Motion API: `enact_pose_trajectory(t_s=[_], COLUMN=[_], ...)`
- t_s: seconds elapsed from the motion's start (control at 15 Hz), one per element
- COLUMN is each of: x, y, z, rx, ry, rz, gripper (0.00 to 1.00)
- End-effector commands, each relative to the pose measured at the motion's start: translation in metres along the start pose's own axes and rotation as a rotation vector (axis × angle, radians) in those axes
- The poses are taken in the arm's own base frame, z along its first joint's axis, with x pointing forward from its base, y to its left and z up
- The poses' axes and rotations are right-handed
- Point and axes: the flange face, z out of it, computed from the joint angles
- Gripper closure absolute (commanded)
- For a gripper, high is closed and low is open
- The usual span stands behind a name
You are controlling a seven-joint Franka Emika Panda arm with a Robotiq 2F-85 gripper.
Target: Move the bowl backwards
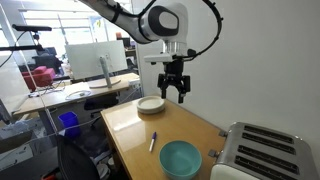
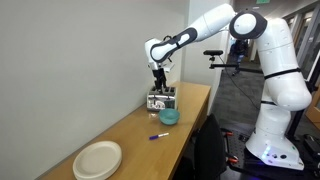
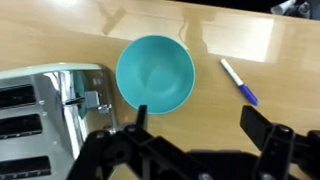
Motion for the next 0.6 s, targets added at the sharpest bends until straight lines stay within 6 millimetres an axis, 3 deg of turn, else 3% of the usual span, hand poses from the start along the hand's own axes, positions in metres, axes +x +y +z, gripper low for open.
enact_pose_trajectory(t_s=[0.0, 0.33, 0.53], x=[-0.001, -0.002, -0.009], y=[0.002, -0.002, -0.017], z=[-0.001, 0.009, 0.031], rx=[0.001, -0.004, -0.002], ry=[-0.001, 0.029, 0.097], rz=[0.003, 0.046, 0.100], gripper=[0.00, 0.00, 0.00])
